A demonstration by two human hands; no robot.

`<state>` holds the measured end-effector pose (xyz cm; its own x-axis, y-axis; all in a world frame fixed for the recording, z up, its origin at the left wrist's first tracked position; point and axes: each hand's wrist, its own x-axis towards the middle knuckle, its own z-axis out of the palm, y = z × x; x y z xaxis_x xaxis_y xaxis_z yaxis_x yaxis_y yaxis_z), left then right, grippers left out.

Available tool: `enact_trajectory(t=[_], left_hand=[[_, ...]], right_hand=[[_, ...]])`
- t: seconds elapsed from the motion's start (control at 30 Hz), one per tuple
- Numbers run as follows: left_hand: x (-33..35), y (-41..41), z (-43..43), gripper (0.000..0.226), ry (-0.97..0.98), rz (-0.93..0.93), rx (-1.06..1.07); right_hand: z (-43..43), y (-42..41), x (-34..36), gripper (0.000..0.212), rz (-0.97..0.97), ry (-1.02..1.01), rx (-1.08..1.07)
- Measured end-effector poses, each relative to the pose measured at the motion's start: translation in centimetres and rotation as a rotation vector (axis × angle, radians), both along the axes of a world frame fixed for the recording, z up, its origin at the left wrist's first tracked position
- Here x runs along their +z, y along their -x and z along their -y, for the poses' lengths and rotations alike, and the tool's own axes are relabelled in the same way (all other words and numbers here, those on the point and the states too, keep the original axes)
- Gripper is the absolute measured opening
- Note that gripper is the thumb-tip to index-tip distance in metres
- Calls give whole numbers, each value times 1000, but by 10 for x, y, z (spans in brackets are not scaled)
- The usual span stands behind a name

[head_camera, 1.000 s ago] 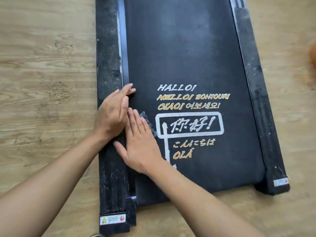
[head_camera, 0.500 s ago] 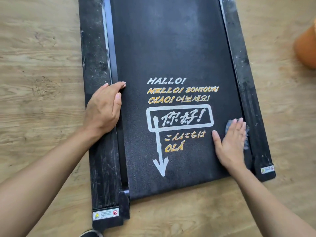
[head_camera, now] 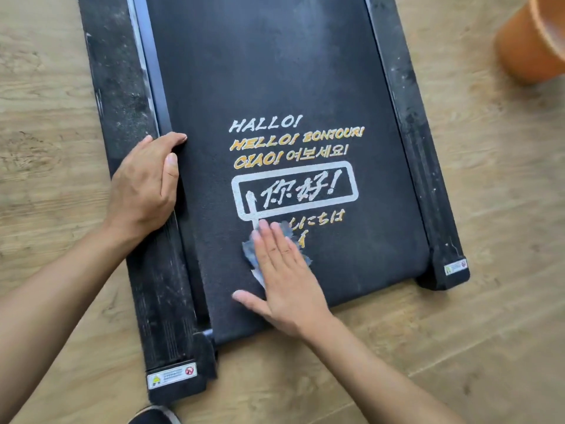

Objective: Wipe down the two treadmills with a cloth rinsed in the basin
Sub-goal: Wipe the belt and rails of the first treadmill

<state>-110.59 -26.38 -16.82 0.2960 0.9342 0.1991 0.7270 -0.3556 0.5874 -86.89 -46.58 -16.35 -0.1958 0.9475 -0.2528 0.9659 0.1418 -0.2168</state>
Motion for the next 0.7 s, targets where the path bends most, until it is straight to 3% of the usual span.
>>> enact_trajectory(t=[0.17, 0.3, 0.4, 0.57, 0.7], left_hand=[[-3, -1, 0, 46, 14, 5, -6], [-1, -2, -2, 45, 10, 15, -8], [-2, -2, -3, 46, 15, 11, -10], [2, -7, -1, 55, 34, 25, -32], [1, -3, 0, 56, 36, 2, -46]], right_hand=[[11, -179, 7, 108, 80, 87, -597], [-1, -156, 6, 123, 17, 61, -846], [1, -61, 7, 113, -27, 73, -662], [26, 90, 19, 115, -181, 195, -56], [38, 78, 4, 111, -36, 36, 78]])
